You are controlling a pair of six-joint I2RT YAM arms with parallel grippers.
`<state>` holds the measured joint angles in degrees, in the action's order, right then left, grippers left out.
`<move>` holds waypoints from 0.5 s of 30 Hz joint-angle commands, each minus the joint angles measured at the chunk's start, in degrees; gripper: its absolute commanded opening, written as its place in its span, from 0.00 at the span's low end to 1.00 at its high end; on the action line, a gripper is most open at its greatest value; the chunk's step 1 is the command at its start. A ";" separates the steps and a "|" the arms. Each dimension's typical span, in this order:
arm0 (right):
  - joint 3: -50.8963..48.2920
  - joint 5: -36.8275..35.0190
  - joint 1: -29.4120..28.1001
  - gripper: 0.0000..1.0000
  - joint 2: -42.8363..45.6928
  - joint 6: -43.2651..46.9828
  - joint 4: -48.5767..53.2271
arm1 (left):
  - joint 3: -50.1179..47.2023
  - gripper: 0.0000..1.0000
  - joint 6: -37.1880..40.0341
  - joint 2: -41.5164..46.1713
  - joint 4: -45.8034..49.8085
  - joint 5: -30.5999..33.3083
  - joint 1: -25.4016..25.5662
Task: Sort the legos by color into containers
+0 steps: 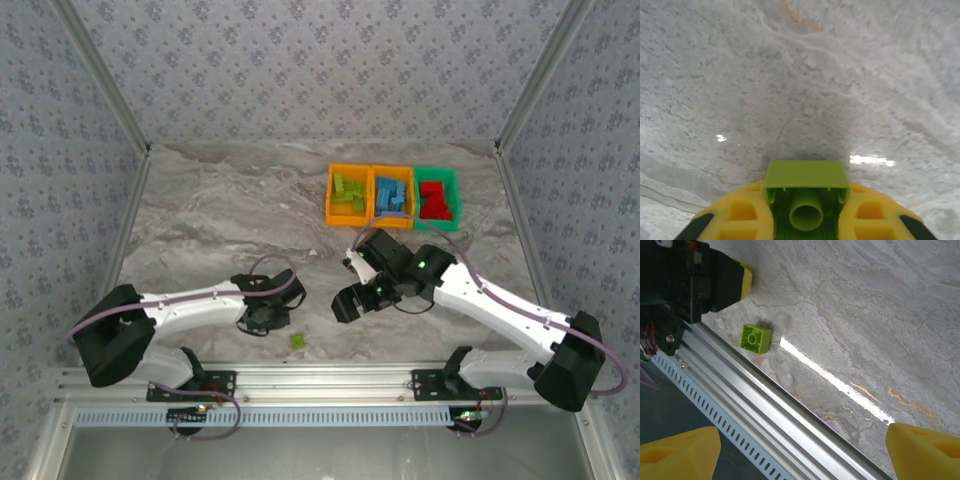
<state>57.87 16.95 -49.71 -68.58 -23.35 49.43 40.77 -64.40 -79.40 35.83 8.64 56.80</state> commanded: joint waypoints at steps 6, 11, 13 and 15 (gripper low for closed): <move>0.83 -14.72 0.71 0.88 5.36 -7.90 1.24 | 20.50 0.15 16.00 -4.39 -4.02 3.76 -0.55; -1.49 -22.20 5.01 0.88 12.83 -12.24 2.66 | 40.01 0.17 25.22 -18.73 -4.11 8.31 -3.77; -2.28 -23.16 5.24 0.88 15.68 -14.75 2.56 | 47.38 0.17 27.12 -25.14 -5.25 9.36 -5.92; -2.54 -23.57 5.24 0.88 17.61 -15.79 2.97 | 54.48 0.17 27.92 -31.11 -5.68 10.00 -7.90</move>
<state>56.27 -2.31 -44.60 -52.73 -35.00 50.06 88.88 -41.67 -104.81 30.52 15.18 51.57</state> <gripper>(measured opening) 0.879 0.260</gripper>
